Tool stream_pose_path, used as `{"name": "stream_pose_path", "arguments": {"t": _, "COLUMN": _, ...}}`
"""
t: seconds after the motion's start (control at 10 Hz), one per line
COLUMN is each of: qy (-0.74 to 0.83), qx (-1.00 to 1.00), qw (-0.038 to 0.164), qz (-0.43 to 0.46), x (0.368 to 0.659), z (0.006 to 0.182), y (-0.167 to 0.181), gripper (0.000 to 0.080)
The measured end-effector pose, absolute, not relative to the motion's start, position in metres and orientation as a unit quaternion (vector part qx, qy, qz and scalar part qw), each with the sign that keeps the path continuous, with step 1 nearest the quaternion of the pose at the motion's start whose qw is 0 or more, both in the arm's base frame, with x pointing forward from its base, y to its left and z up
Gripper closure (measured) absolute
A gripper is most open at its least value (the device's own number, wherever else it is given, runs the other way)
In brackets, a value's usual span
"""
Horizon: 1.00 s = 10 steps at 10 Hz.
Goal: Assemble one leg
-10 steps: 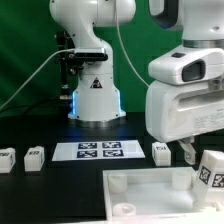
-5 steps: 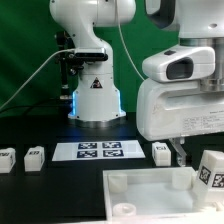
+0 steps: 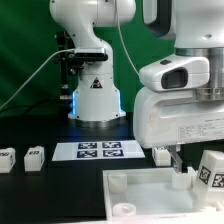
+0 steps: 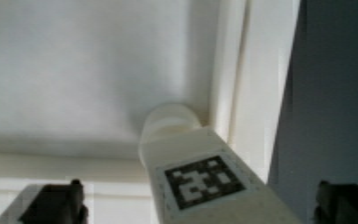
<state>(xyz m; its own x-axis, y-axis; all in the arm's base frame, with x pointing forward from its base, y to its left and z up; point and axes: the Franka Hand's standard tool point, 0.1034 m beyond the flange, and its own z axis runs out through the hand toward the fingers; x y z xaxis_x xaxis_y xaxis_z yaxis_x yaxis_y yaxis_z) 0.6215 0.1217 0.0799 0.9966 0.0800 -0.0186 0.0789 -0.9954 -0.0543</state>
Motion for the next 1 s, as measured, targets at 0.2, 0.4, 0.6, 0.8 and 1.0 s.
{"name": "stream_pose_path", "arguments": {"t": 0.2, "qy": -0.040, "qx": -0.999, "qw": 0.027, "qz": 0.010, "x": 0.6214, "z": 0.0799, "y": 0.1221, "gripper": 0.0150}}
{"name": "stream_pose_path", "arguments": {"t": 0.4, "qy": -0.040, "qx": -0.999, "qw": 0.027, "qz": 0.010, "x": 0.6214, "z": 0.0799, "y": 0.1220, "gripper": 0.0238}}
{"name": "stream_pose_path", "arguments": {"t": 0.6, "qy": -0.039, "qx": -0.999, "qw": 0.026, "qz": 0.010, "x": 0.6216, "z": 0.0798, "y": 0.1208, "gripper": 0.0509}}
{"name": "stream_pose_path", "arguments": {"t": 0.8, "qy": -0.039, "qx": -0.999, "qw": 0.026, "qz": 0.010, "x": 0.6217, "z": 0.0798, "y": 0.1206, "gripper": 0.0509}}
{"name": "stream_pose_path", "arguments": {"t": 1.0, "qy": -0.028, "qx": -0.999, "qw": 0.027, "qz": 0.011, "x": 0.6217, "z": 0.0798, "y": 0.1207, "gripper": 0.0509}}
